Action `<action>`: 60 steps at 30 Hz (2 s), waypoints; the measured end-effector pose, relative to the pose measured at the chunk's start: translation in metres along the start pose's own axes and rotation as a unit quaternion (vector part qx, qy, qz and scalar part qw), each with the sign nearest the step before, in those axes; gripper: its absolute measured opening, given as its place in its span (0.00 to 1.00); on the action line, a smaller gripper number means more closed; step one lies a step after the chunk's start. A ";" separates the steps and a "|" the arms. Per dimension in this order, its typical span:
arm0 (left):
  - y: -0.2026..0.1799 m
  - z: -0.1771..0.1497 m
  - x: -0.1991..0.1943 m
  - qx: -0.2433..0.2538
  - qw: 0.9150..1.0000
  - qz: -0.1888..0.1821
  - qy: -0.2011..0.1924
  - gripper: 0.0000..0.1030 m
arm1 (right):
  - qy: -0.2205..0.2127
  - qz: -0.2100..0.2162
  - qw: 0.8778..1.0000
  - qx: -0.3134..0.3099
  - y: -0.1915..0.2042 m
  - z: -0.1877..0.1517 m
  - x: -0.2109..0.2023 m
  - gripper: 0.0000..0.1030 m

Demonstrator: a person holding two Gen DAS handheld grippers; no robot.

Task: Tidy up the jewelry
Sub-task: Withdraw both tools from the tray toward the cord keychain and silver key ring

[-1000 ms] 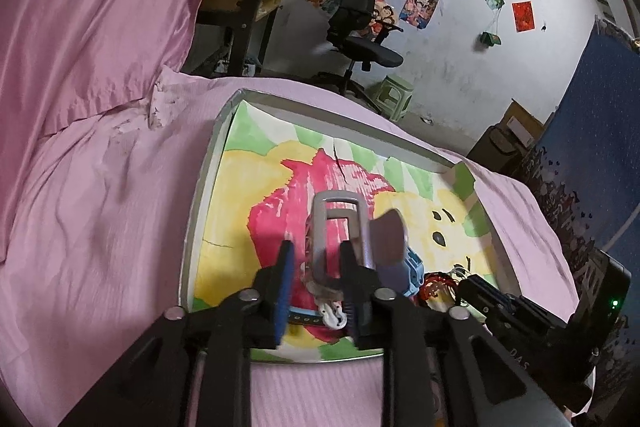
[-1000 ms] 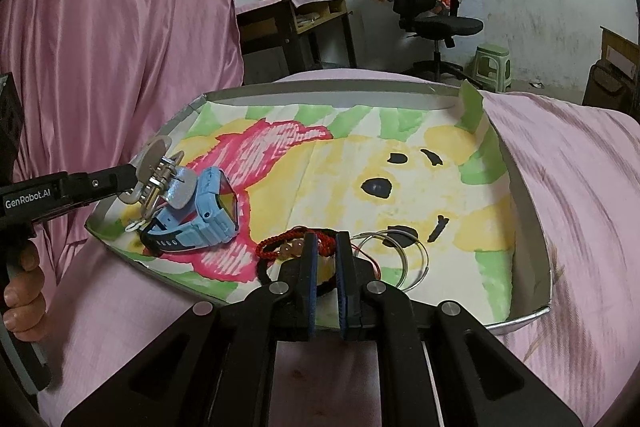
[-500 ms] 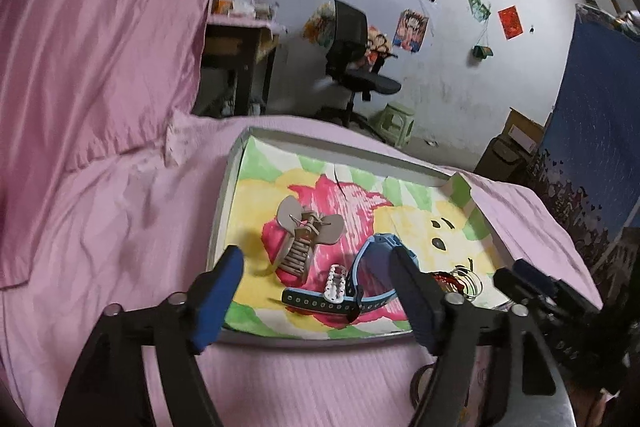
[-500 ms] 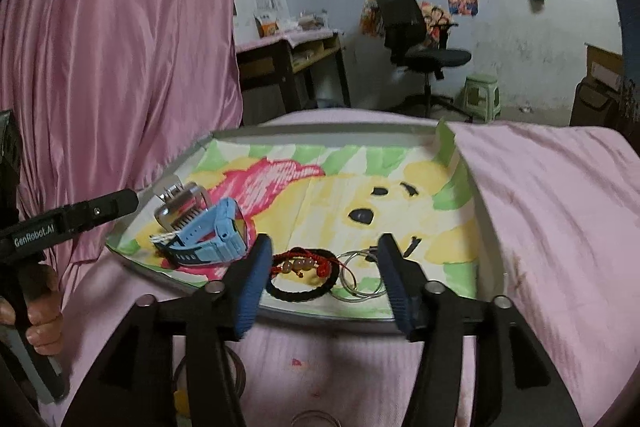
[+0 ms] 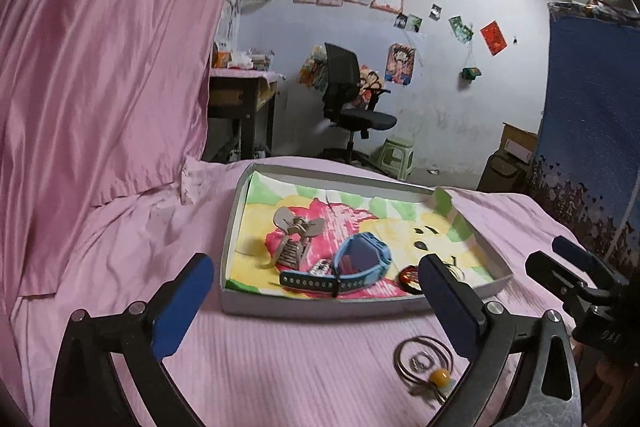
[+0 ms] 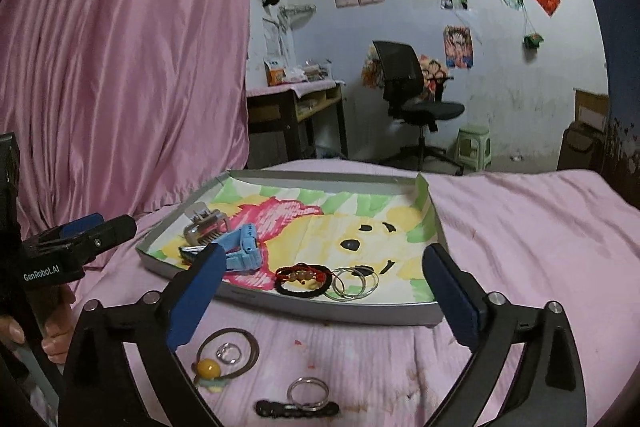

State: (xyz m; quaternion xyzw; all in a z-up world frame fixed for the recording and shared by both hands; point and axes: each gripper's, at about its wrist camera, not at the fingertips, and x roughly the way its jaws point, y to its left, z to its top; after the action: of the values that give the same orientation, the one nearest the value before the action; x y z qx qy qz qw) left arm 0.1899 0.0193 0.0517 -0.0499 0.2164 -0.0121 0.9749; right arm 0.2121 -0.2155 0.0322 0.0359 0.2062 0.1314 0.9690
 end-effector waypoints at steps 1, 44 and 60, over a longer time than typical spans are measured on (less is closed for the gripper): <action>-0.001 -0.002 -0.004 0.003 1.000 0.000 -0.003 1.00 | -0.004 0.001 1.000 -0.003 0.001 0.000 -0.005 0.98; -0.017 -0.046 0.020 0.017 0.976 -0.092 0.196 0.89 | 0.136 0.011 0.991 0.001 -0.028 -0.059 -0.011 0.98; -0.022 -0.045 0.071 -0.007 0.948 -0.140 0.287 0.41 | 0.223 0.044 0.974 0.004 -0.023 -0.067 0.043 0.51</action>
State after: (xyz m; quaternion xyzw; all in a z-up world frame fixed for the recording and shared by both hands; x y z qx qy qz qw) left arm 0.2350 -0.0101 -0.0166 -0.0813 0.4776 -0.1605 0.8600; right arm 0.2280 -0.2252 -0.0485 0.0185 0.4162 0.1778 0.8915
